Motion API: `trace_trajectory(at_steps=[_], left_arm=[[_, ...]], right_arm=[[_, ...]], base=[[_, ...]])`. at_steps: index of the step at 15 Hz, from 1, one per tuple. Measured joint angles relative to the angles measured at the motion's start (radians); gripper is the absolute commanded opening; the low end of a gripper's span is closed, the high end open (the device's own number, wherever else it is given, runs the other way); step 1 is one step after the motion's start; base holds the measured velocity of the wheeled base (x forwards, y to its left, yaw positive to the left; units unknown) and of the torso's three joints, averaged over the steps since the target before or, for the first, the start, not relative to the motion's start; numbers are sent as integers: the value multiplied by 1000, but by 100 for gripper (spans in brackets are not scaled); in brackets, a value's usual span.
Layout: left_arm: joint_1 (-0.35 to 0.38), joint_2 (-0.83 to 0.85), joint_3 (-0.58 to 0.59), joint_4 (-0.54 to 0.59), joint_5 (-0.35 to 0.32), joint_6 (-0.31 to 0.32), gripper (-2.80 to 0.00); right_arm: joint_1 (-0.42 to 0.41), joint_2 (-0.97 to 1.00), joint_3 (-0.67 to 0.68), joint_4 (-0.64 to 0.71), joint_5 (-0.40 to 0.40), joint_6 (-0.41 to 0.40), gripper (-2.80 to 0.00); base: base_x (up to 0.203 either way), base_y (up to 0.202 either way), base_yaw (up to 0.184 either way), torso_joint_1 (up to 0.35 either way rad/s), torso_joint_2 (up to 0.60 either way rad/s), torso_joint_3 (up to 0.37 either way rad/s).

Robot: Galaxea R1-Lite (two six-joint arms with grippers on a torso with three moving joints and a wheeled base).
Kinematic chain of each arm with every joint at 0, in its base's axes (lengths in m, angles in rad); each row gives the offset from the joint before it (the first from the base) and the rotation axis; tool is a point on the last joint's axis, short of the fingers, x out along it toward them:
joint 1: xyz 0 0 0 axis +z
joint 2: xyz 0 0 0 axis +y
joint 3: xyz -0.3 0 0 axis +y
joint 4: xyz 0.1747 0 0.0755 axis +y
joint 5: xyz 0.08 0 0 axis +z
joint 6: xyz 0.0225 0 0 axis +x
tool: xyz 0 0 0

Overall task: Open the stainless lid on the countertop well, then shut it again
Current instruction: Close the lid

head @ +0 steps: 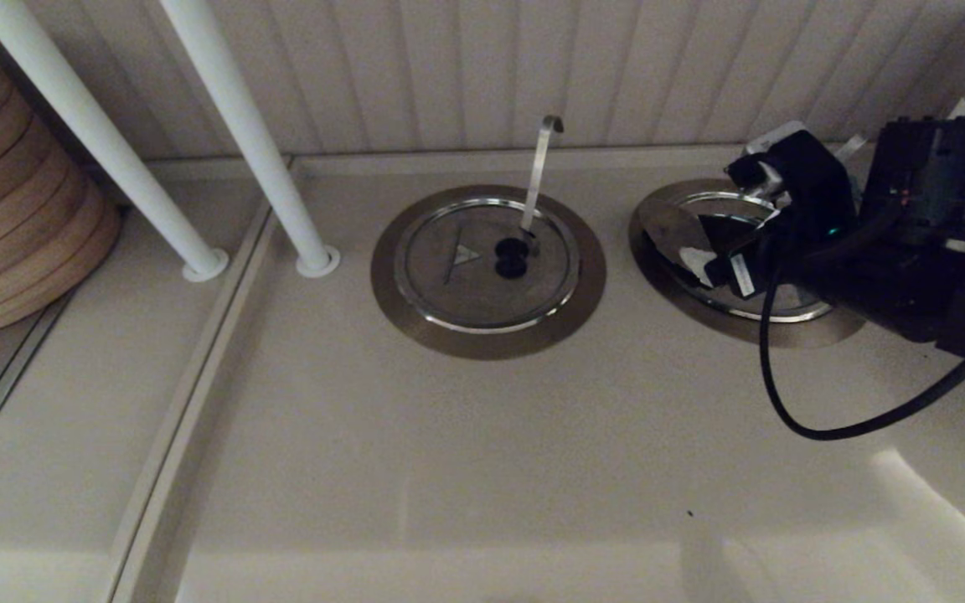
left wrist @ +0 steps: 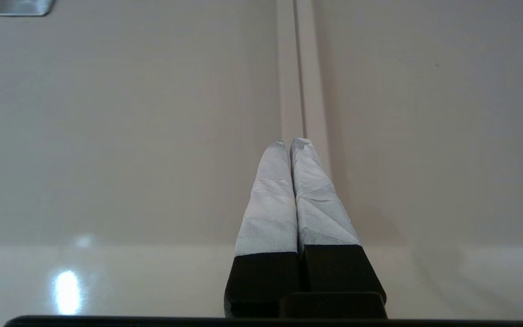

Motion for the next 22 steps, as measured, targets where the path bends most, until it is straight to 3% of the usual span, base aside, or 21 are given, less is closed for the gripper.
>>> trace_trajectory(at_steps=[2, 9, 22], left_arm=[[0, 0, 0, 0, 0, 0, -280], [0, 0, 0, 0, 0, 0, -280], [0, 0, 0, 0, 0, 0, -280]], right_arm=[[7, 47, 13, -91, -1, -16, 0], [25, 149, 47, -193, -6, -46, 0], [10, 192, 23, -273, -47, -70, 0]], base=[[0, 0, 0, 0, 0, 0], [0, 0, 0, 0, 0, 0], [0, 0, 0, 0, 0, 0]])
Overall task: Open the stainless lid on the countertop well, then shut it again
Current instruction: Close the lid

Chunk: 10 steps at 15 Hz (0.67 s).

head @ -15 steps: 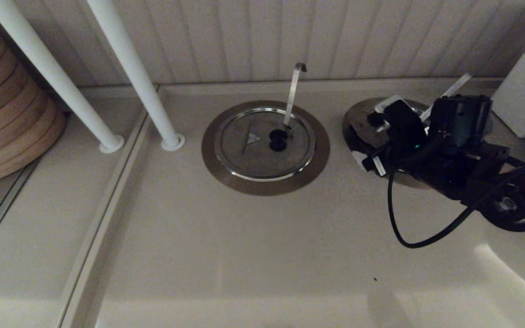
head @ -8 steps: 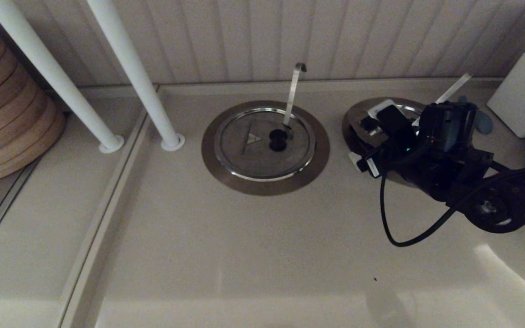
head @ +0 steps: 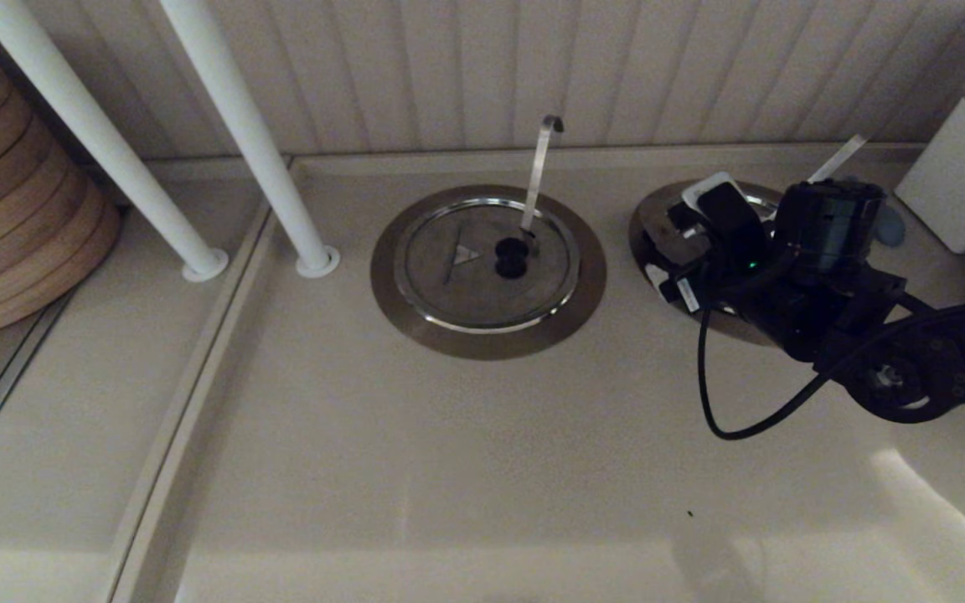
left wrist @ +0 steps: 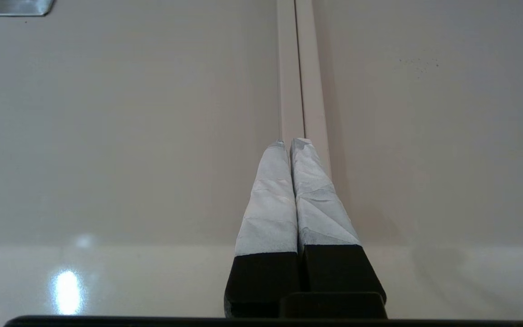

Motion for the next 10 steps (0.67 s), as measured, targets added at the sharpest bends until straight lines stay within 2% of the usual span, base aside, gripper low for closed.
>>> trace_trajectory(at_steps=[10], left_arm=[[0, 0, 0, 0, 0, 0, -280]], right_arm=[[-7, 16, -5, -38, -17, -15, 0]], base=[[0, 0, 0, 0, 0, 0]])
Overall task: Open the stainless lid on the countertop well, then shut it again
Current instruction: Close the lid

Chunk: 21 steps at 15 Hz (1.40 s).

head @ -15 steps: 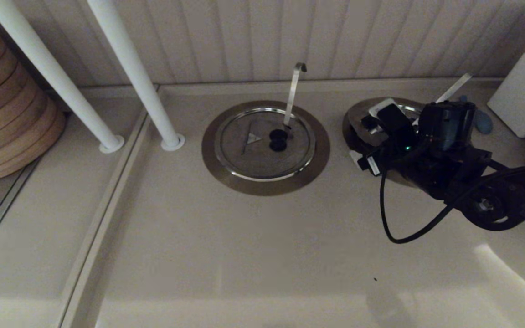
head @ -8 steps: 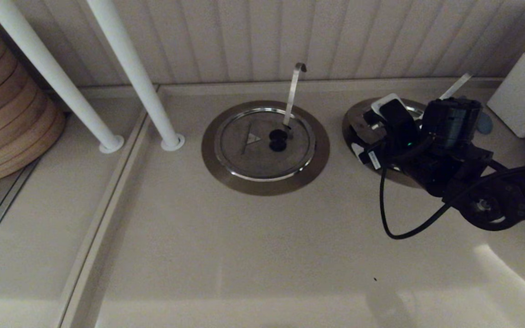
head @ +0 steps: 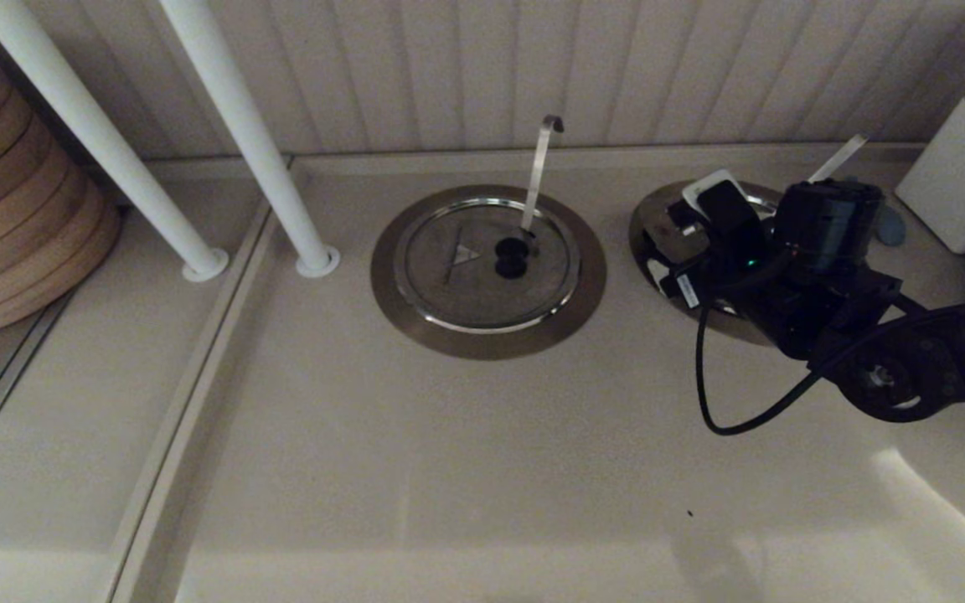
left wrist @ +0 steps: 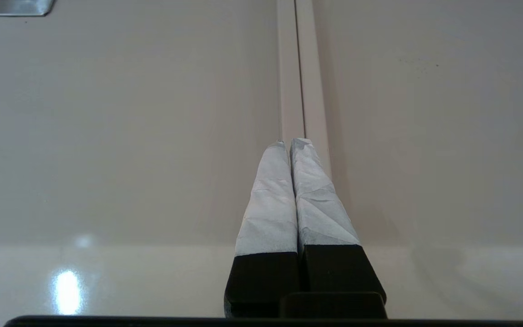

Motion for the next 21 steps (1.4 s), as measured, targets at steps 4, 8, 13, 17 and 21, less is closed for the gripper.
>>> trace_trajectory(at_steps=[4, 8, 13, 17, 21], left_arm=[[0, 0, 0, 0, 0, 0, -280], [0, 0, 0, 0, 0, 0, -280], [0, 0, 0, 0, 0, 0, -280], [0, 0, 0, 0, 0, 0, -280], [0, 0, 0, 0, 0, 0, -280]], right_arm=[[-10, 1, -10, 0, -1, 0, 0], [-18, 3, -25, -1, -1, 6, 0], [-31, 3, -52, -21, -11, 14, 0], [-34, 3, -67, -43, -11, 26, 0], [-46, -3, -74, -47, -12, 27, 0]], base=[[0, 0, 0, 0, 0, 0], [0, 0, 0, 0, 0, 0], [0, 0, 0, 0, 0, 0], [0, 0, 0, 0, 0, 0], [0, 0, 0, 0, 0, 0]])
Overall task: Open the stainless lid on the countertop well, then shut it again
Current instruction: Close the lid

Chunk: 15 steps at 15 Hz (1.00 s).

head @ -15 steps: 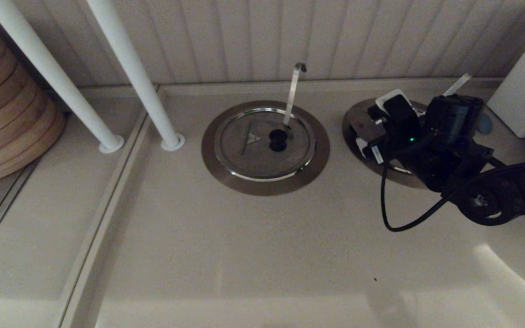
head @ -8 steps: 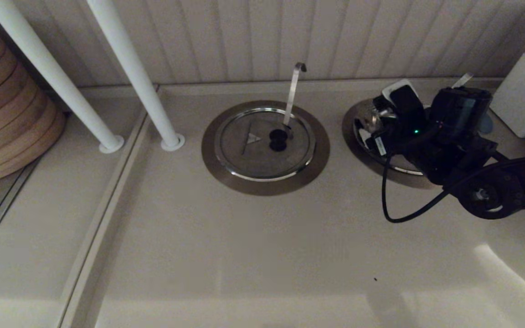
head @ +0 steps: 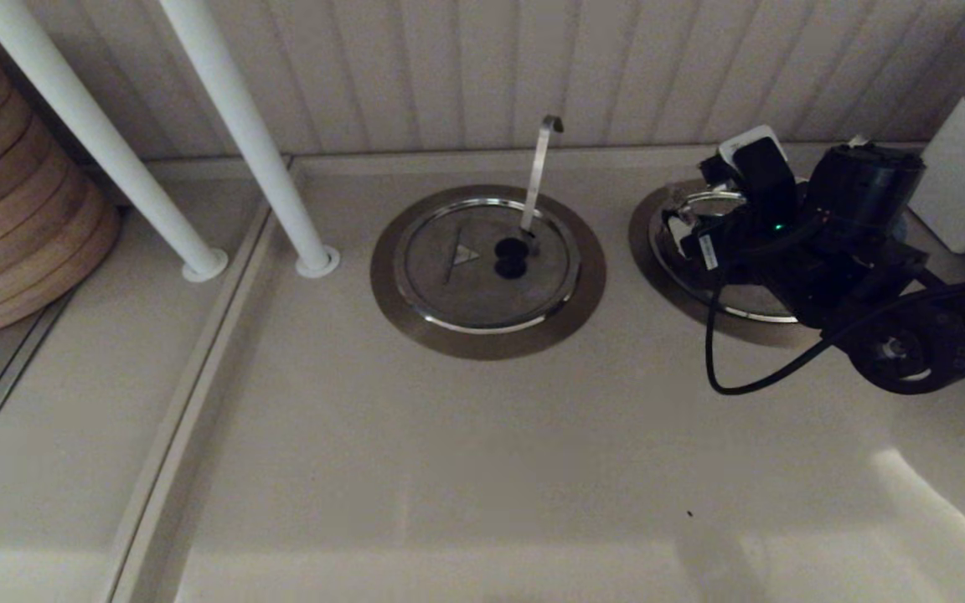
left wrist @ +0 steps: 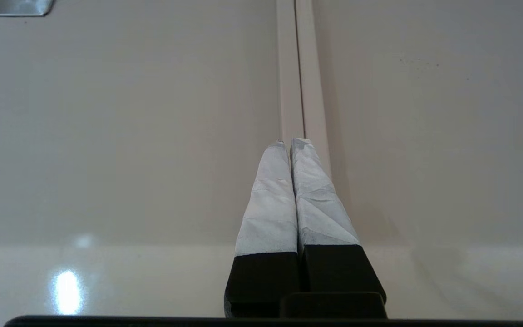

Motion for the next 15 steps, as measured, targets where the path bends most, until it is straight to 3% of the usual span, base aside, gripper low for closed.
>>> trace_trajectory(at_steps=[15], left_arm=[[0, 0, 0, 0, 0, 0, -280]], right_arm=[[-47, -25, -14, 1, 2, -7, 0]], base=[[0, 0, 0, 0, 0, 0]])
